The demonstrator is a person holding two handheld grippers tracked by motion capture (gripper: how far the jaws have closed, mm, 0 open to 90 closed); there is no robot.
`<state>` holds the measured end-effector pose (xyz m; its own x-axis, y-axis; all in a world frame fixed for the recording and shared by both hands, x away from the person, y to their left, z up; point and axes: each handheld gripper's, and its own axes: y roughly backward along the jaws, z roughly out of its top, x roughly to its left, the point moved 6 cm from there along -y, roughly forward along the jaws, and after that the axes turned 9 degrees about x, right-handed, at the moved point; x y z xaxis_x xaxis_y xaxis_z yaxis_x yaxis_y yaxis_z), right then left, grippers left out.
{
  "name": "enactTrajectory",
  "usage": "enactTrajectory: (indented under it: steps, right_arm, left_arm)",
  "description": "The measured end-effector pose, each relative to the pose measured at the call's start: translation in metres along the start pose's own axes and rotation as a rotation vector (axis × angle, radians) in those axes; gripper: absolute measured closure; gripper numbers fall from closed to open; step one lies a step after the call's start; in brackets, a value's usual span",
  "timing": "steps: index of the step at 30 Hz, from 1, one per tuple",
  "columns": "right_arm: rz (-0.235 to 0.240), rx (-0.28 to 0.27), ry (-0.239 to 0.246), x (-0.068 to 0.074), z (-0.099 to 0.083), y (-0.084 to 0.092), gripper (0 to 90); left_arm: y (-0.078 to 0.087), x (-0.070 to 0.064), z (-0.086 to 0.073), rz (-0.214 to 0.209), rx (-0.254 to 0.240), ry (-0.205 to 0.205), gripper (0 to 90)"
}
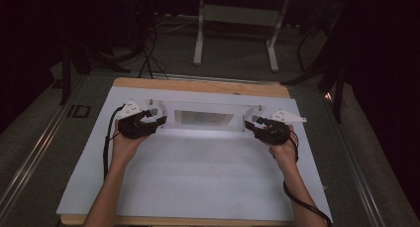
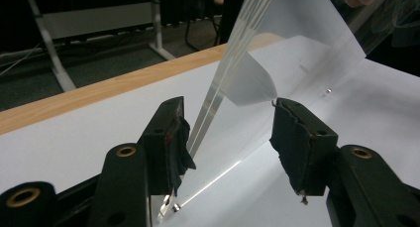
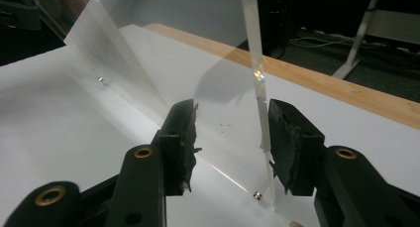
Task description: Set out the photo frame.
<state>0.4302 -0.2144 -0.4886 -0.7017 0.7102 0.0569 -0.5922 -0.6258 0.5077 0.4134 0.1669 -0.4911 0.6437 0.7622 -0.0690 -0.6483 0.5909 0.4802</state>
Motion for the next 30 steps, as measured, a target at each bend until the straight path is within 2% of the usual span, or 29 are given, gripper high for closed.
enactTrajectory:
  steps: [11, 20, 22, 24, 27, 28, 30]
  right_arm:
    - [-0.056, -0.011, 0.021, 0.0, 0.002, -0.004, 55.2]
    - [-0.11, -0.001, 0.062, 0.0, 0.002, -0.007, 53.2]
    - [-0.148, 0.015, 0.092, 0.002, 0.002, -0.011, 53.4]
    - [-0.164, 0.02, 0.108, 0.004, 0.002, -0.013, 53.0]
    - [-0.172, 0.018, 0.106, 0.004, 0.003, -0.014, 52.7]
    - [-0.173, 0.015, 0.1, 0.004, 0.003, -0.014, 52.8]
    - [-0.174, 0.013, 0.098, 0.003, 0.003, -0.015, 52.9]
  left_arm:
    - [-0.002, 0.001, 0.002, 0.043, -0.011, 0.013, 49.7]
    - [-0.004, 0.002, 0.003, 0.061, -0.022, 0.02, 49.5]
    - [-0.004, 0.002, 0.003, 0.069, -0.023, 0.018, 49.5]
    - [-0.005, 0.002, 0.003, 0.077, -0.024, 0.018, 49.5]
    - [-0.005, 0.002, 0.003, 0.083, -0.023, 0.016, 49.6]
    - [-0.007, 0.001, 0.004, 0.103, -0.027, 0.016, 49.5]
    - [-0.008, 0.001, 0.004, 0.115, -0.03, 0.014, 49.3]
